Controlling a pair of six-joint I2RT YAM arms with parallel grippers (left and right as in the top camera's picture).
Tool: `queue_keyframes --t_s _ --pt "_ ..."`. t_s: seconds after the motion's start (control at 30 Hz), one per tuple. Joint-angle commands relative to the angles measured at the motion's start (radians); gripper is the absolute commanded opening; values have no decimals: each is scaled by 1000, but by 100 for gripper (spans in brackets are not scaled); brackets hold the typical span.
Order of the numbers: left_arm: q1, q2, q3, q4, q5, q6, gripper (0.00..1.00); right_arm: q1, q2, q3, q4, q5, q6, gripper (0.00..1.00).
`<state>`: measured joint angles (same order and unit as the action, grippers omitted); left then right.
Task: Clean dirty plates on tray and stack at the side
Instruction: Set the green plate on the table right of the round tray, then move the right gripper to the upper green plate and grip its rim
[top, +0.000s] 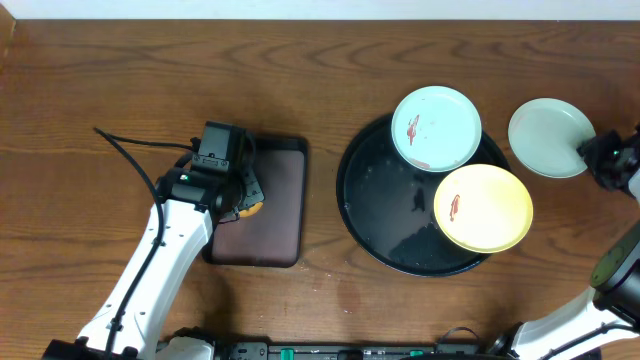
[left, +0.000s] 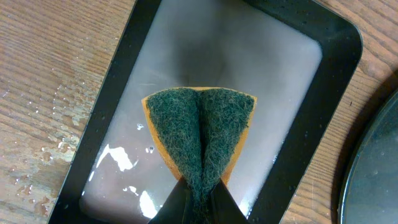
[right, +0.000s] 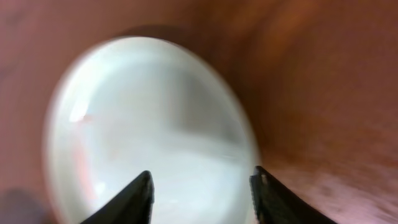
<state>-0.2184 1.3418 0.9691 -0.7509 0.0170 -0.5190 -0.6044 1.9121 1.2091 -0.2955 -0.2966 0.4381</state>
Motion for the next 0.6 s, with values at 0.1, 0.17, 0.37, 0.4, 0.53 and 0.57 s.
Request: queue_keyframes --t_s 0.1,0.17,0.37,0.4,0.53,0.57 --pt "4 3 -10 15 -5 14 7 107 -219 21 45 -238 -152 52" --pt "4 3 -10 21 -5 14 7 168 -257 21 33 -237 -286 51" --pt "4 3 -10 23 -5 14 8 404 -224 20 -23 14 -477 55" --pt "4 3 -10 22 -5 14 7 437 -198 20 -24 48 -477 55" --pt "4 3 -10 14 -5 14 7 546 -60 20 -10 206 -443 55" --pt "4 3 -10 15 -5 14 8 558 -40 20 -5 207 -444 55"
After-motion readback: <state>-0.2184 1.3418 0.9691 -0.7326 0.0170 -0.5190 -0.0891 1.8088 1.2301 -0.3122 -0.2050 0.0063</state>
